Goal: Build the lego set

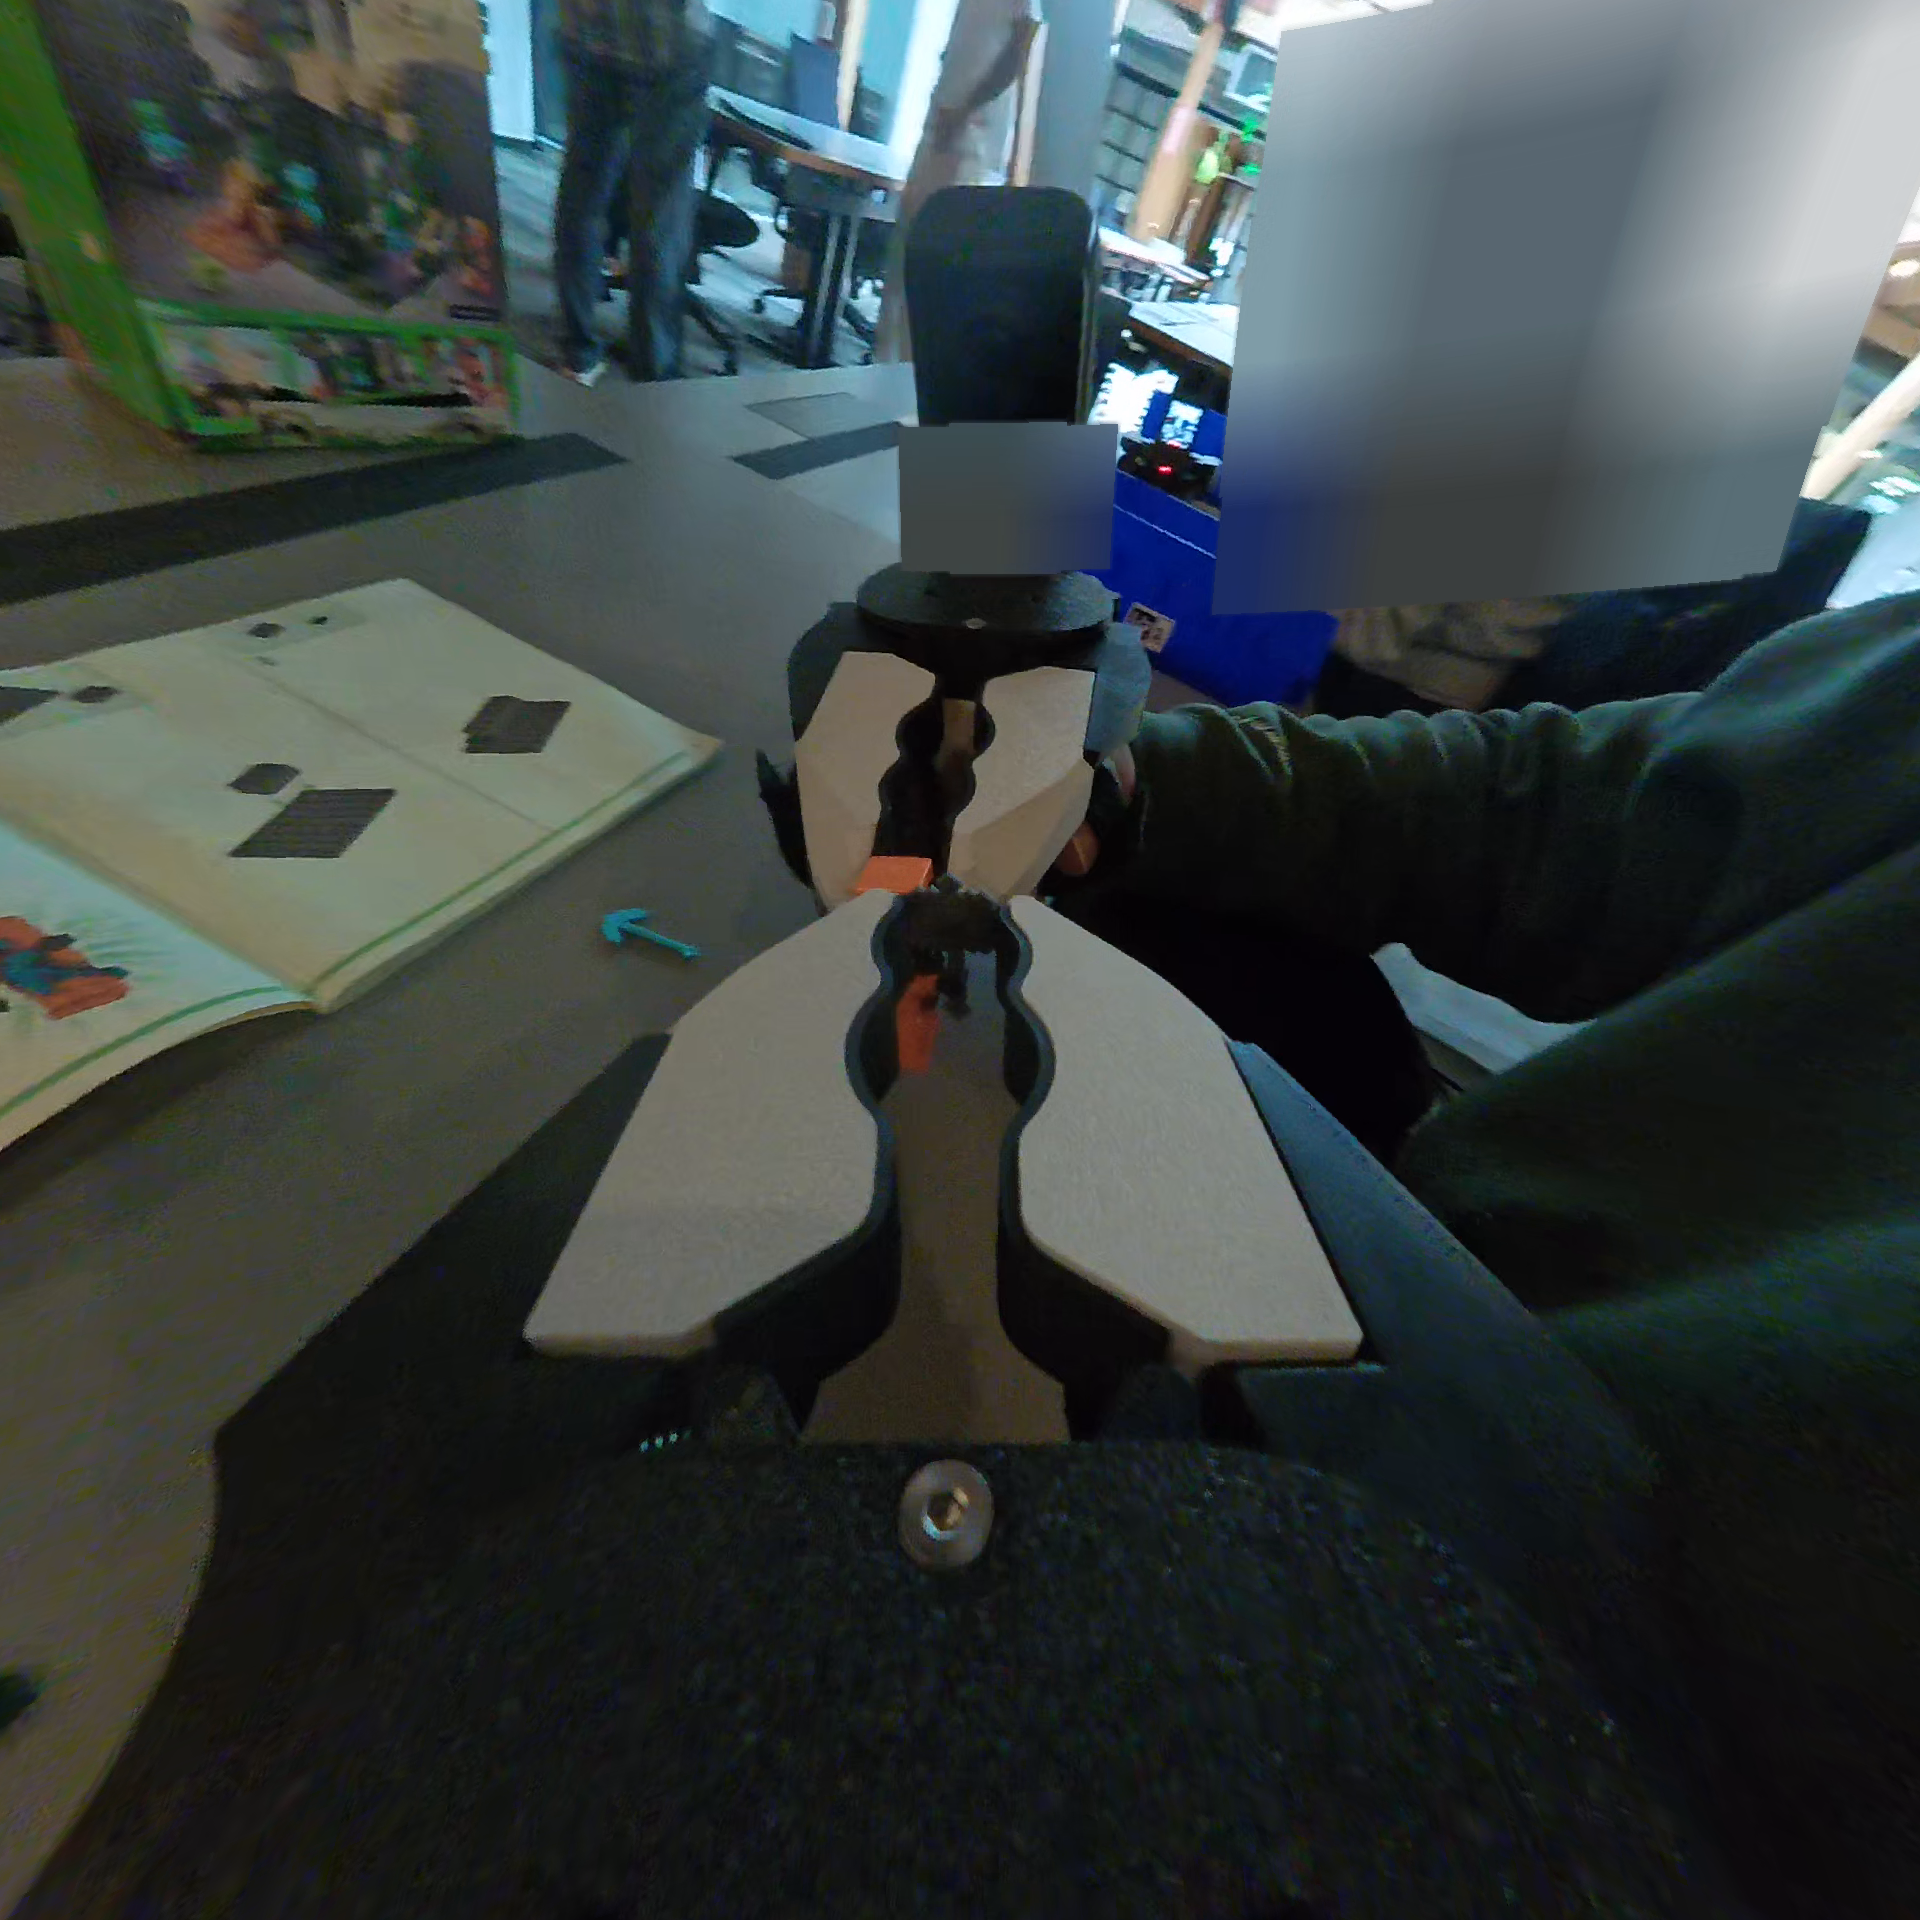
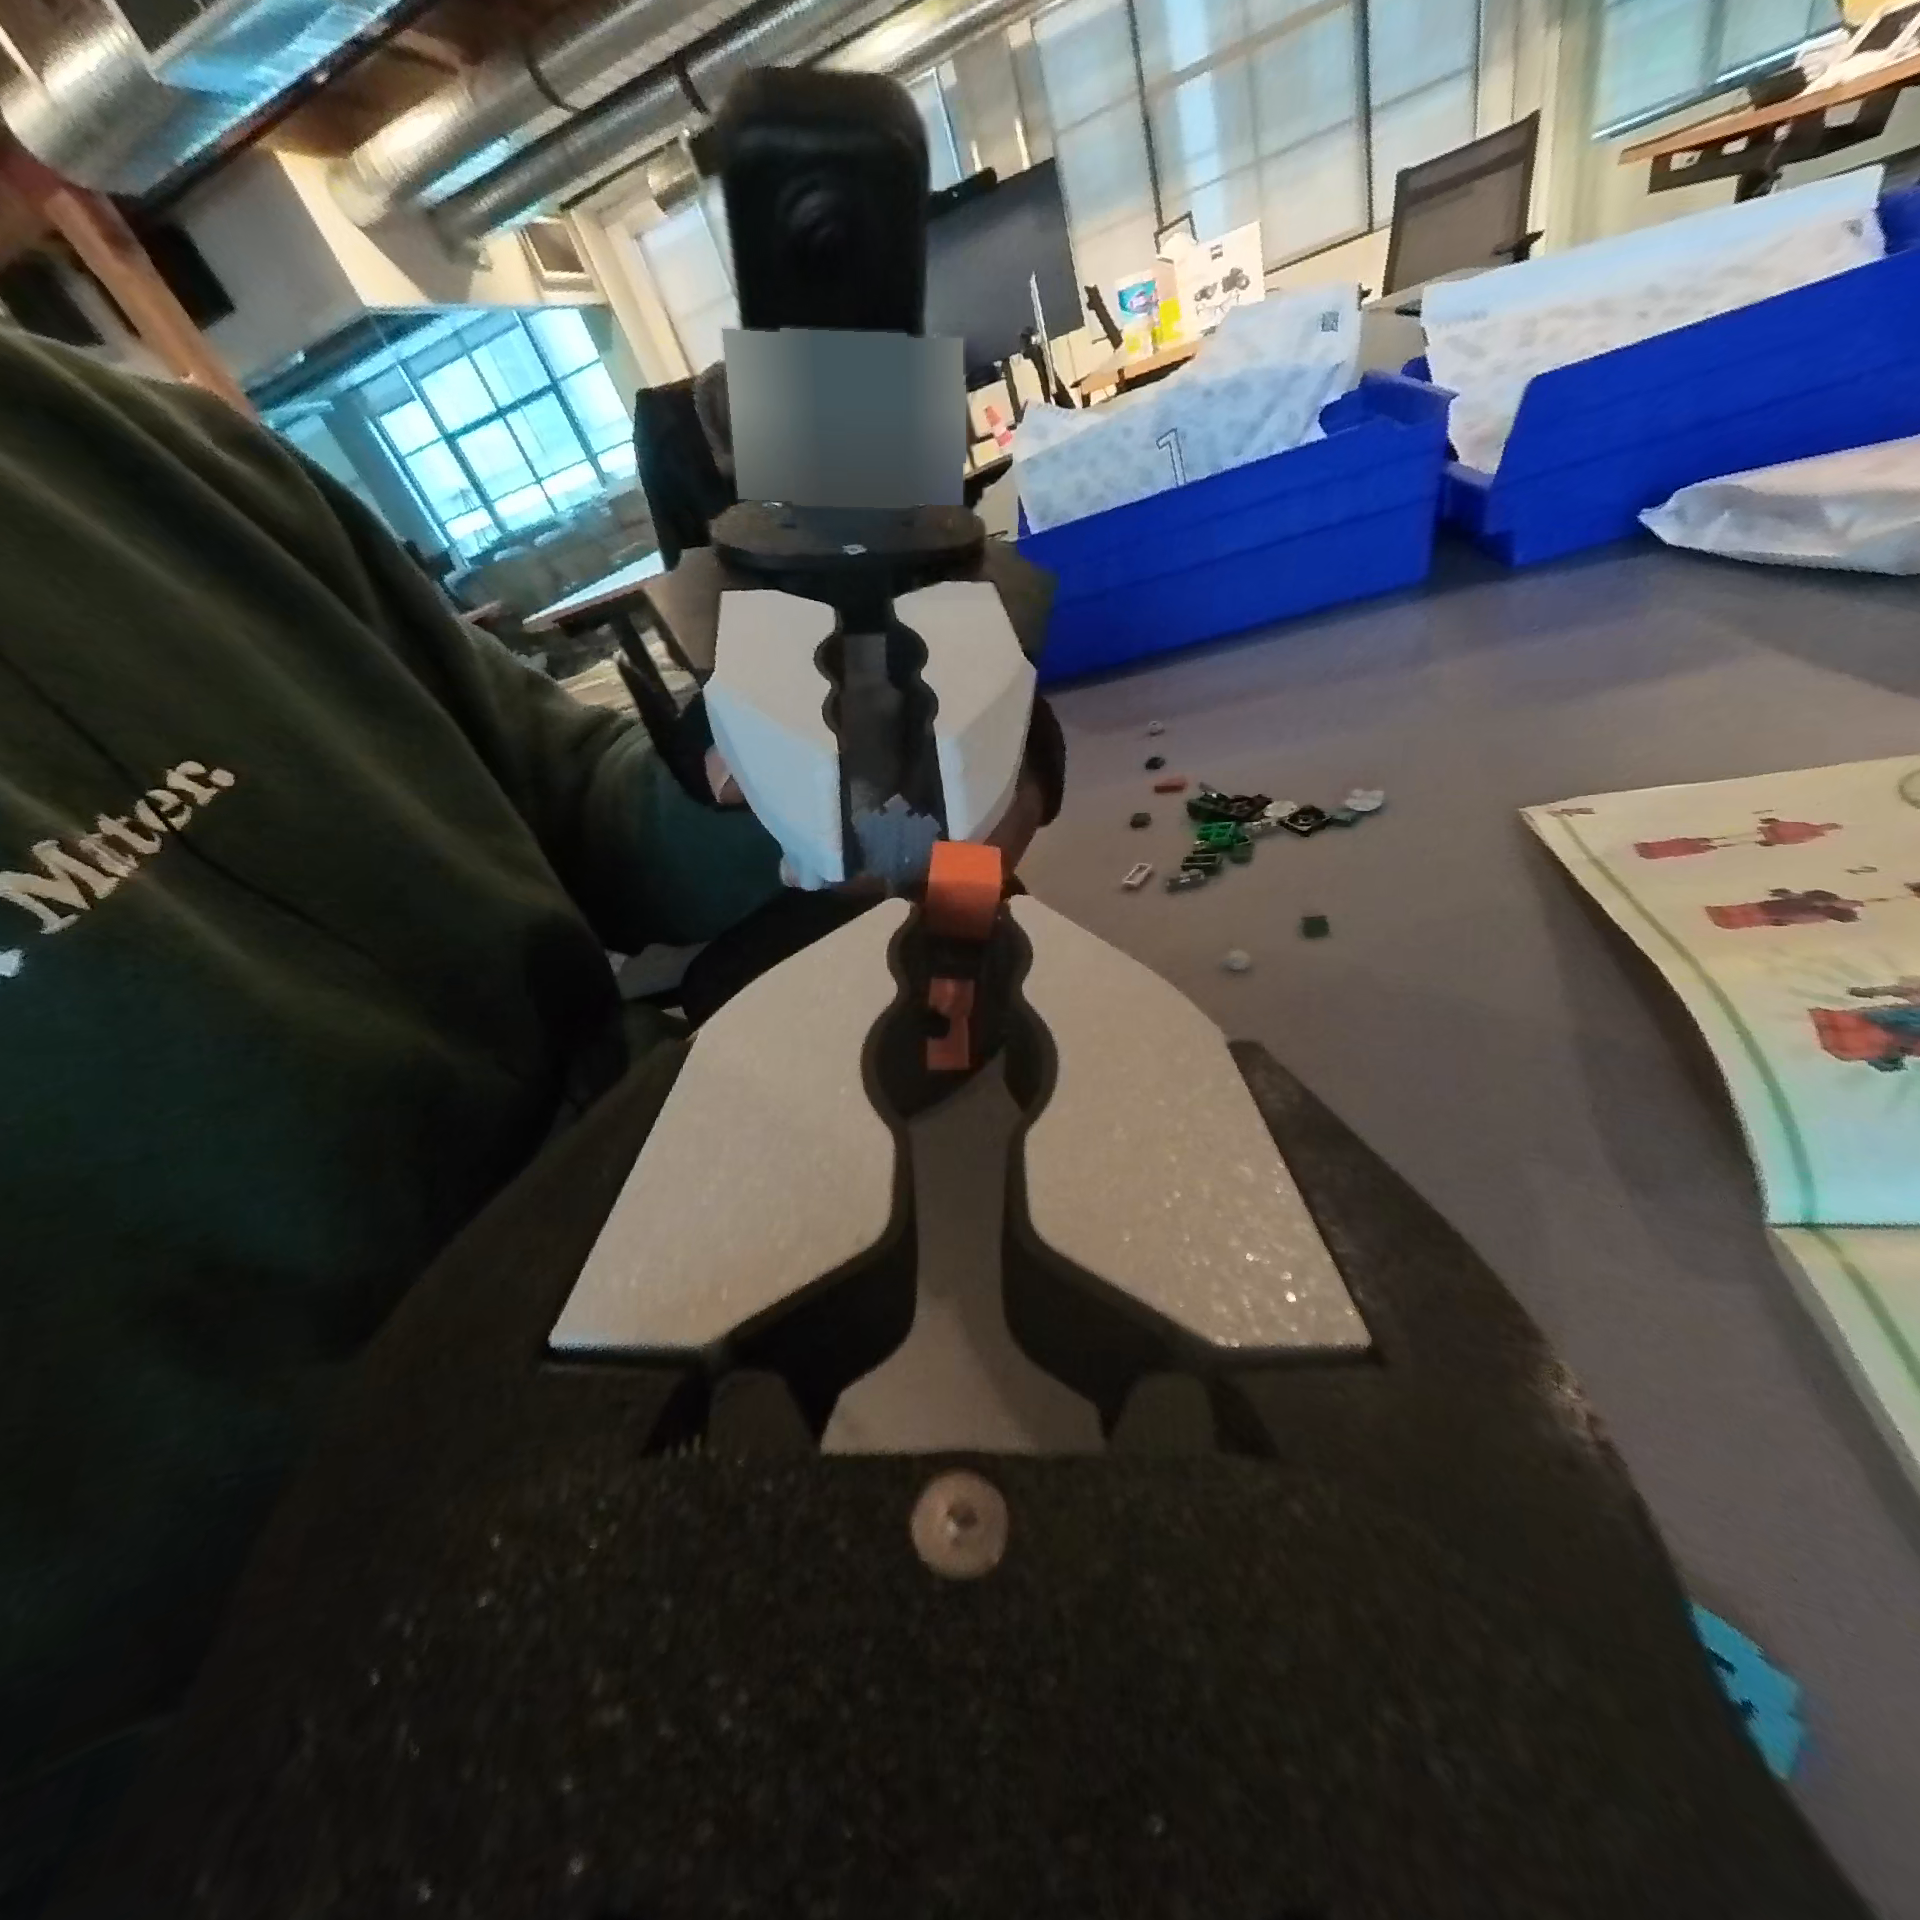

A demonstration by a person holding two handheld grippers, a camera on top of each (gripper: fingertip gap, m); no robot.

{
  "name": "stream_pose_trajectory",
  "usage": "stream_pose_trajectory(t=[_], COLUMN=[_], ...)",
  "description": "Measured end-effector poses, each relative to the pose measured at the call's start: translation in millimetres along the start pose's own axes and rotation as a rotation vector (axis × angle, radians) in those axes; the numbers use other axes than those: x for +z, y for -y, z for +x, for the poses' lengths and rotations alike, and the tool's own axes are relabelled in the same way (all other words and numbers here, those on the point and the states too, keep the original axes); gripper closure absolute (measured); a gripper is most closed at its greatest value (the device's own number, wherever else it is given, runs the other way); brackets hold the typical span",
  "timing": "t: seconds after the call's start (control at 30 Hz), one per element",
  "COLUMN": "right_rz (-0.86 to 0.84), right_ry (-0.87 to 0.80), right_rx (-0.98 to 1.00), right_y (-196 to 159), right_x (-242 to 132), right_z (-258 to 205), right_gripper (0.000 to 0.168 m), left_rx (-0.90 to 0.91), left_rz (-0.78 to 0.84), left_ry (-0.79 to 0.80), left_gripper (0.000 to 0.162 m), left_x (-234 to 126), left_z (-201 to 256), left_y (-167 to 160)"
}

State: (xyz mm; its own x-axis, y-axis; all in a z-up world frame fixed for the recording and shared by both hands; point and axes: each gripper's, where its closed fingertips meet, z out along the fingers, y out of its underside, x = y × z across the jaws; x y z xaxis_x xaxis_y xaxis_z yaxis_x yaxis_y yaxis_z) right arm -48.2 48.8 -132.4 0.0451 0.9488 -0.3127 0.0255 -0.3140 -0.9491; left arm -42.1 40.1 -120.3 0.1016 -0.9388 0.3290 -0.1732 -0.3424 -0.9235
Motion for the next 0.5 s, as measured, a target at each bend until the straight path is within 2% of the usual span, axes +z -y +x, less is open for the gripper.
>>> stream_pose_trajectory(t=[0.23,0.37,0.5], right_rz=[0.011,0.019,0.017], right_ry=[-0.016,-0.039,-0.064], right_rx=[-0.005,-0.003,0.002], right_y=[3.2,4.7,3.8], right_x=[0.0,-2.3,-4.0], right_z=[0.2,4.3,8.9], right_gripper=[0.157,0.157,0.157], left_rx=[0.002,0.031,0.029], left_rz=[0.013,0.037,0.044], left_ry=[-0.010,0.047,0.086], left_gripper=[0.146,0.139,0.140], left_x=[-2.0,-6.3,-10.2], left_z=[1.2,-1.8,-5.0], left_y=[3.6,6.5,4.5])
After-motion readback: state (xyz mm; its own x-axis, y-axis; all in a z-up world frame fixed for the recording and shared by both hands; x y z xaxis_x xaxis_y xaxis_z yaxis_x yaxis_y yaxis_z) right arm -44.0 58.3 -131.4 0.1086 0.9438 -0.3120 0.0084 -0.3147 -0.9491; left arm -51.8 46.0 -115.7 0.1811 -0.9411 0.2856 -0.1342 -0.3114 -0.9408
